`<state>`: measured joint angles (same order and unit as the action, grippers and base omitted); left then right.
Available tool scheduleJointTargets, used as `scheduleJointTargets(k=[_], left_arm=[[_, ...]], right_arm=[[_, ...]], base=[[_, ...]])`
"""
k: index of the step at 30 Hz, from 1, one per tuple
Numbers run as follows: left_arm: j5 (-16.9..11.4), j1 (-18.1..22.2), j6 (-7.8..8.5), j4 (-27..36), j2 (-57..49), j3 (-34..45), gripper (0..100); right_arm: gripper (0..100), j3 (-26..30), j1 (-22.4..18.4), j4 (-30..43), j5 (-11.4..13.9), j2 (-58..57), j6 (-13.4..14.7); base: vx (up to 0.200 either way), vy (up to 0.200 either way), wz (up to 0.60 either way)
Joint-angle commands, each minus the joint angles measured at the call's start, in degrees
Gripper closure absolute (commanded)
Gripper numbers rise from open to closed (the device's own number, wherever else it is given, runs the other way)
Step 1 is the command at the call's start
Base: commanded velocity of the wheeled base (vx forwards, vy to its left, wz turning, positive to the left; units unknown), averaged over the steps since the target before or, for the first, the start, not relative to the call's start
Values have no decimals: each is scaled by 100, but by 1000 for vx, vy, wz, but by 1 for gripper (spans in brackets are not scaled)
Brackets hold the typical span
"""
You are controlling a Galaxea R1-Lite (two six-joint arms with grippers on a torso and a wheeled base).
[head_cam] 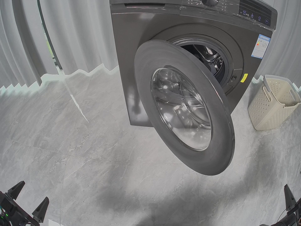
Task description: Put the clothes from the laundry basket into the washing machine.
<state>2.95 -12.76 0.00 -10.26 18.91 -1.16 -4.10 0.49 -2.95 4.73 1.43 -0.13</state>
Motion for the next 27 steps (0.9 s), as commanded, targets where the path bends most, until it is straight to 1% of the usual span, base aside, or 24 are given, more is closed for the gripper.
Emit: scheduleJointTargets(k=[1,2,3,4,6,7,8,9,10,11,12,13,14,15,18,21,22,23,25,27], left_arm=[[-181,1109,-53,613,-1407,116,0],[-225,1417,-79,631,-1522,116,0],[-233,1496,-97,622,-1566,116,0],[-216,1487,-79,622,-1574,116,0],[-154,1452,-97,613,-1566,116,0],[-154,1452,-97,613,-1566,116,0],[-31,1417,-62,666,-1636,116,0],[74,1329,-44,736,-1724,107,0],[109,1241,-44,780,-1759,107,0],[39,1232,-44,798,-1864,98,0],[21,1250,-53,807,-1882,98,0],[-75,1268,0,939,-1891,116,0],[-242,1268,62,1053,-1891,107,0],[-348,1268,44,1088,-1891,107,0],[-392,1268,53,1062,-1891,107,0],[-392,1268,44,1062,-1891,107,0],[-392,1268,44,1062,-1891,107,0],[-392,1268,44,1062,-1891,107,0],[-392,1268,62,1062,-1891,107,0],[-392,1259,44,1062,-1891,107,0]], right_arm=[[0,-1120,127,-338,564,1088,84],[0,-1137,153,-364,757,1466,84],[0,-1164,162,-408,907,1844,84],[0,-1190,180,-470,1004,2116,93],[0,-1234,329,-804,1381,2705,93],[0,-1234,329,-804,1381,2705,93],[0,-1216,584,-1269,1742,3188,84],[0,-1181,742,-1428,1874,3355,84],[0,-1164,865,-1472,1944,3452,84],[0,-1102,1164,-1524,1997,3584,49],[0,-1093,1217,-1533,1997,3602,40],[0,-1067,1393,-1551,1997,3681,40],[0,-1067,1568,-1577,1997,3795,49],[0,-1067,1665,-1586,1997,3874,66],[0,-1146,1744,-1683,1997,4059,101],[0,-1331,1841,-1929,1997,4647,101],[0,-1331,1841,-1929,1997,4647,101],[0,-1427,1990,-2157,1997,4990,93],[0,-1559,2166,-2394,1979,5403,110],[0,-1673,2210,-2570,1909,5737,101]], base=[[0,0,0],[0,0,0],[0,0,0],[0,0,0],[0,0,0],[0,0,0],[0,0,0],[0,0,0],[0,0,0],[0,0,0],[0,0,0],[0,0,0],[0,0,0],[0,0,0],[0,0,0],[0,0,0],[0,0,0],[0,0,0],[0,0,0],[0,0,0]])
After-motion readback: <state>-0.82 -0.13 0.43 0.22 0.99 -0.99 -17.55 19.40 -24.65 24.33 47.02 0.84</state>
